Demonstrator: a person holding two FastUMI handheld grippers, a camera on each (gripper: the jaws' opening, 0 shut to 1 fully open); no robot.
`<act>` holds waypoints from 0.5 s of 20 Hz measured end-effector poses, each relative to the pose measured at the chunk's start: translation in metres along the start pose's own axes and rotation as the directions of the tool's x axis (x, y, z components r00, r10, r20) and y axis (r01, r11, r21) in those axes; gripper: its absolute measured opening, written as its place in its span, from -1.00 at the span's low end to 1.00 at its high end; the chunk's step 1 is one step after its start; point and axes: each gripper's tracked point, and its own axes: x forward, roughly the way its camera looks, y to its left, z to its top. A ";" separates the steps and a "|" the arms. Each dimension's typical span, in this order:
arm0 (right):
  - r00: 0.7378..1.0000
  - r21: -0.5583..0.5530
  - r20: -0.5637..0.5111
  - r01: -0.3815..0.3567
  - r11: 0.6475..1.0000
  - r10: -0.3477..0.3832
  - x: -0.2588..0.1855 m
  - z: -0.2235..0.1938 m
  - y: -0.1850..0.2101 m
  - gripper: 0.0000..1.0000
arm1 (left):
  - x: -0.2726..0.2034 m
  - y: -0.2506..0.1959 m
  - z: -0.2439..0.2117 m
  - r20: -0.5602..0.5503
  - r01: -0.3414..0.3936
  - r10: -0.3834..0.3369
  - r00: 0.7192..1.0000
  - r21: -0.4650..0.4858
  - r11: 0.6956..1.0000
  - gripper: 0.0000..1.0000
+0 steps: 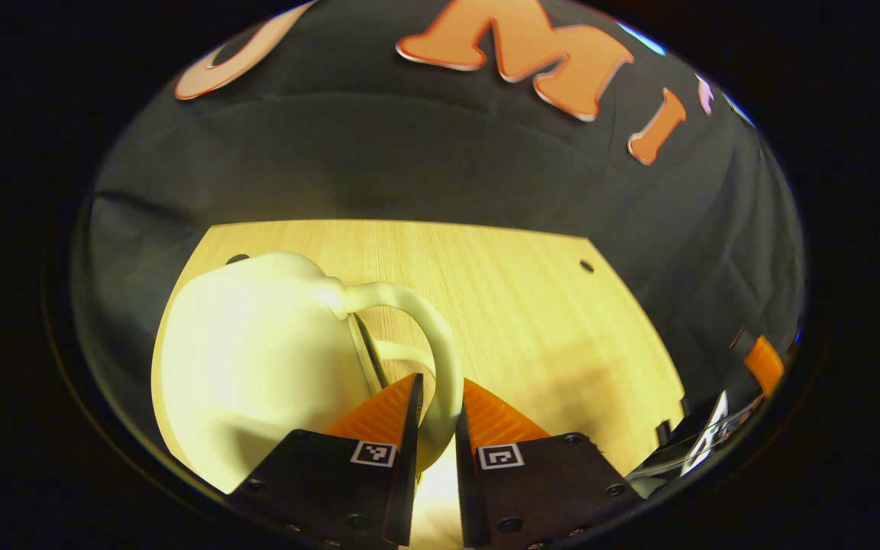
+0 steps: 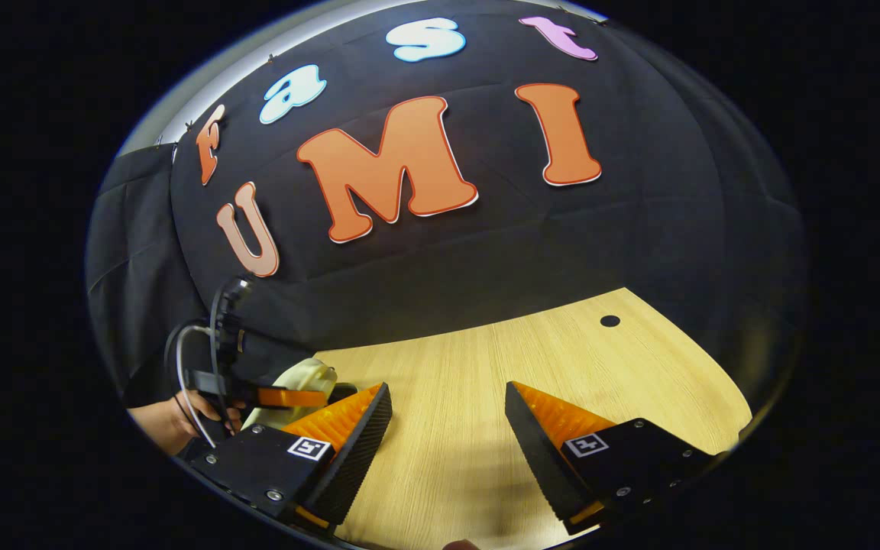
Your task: First open the suitcase, pack the skin care products into it, and then close the suitcase.
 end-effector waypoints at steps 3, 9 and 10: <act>1.000 0.008 -0.005 0.019 1.000 -0.019 -0.005 0.000 -0.013 0.92 | 0.013 -0.003 -0.016 -0.061 -0.049 0.051 0.997 0.048 0.998 -0.50; 0.999 -0.005 0.010 0.052 0.999 -0.052 -0.008 0.005 -0.029 0.92 | -0.004 -0.009 -0.001 -0.097 -0.121 0.138 0.986 0.162 0.979 -0.19; 0.998 -0.014 0.017 0.053 0.998 -0.053 -0.010 0.006 -0.032 0.92 | -0.012 -0.014 0.002 -0.066 -0.122 0.134 0.989 0.165 0.979 0.03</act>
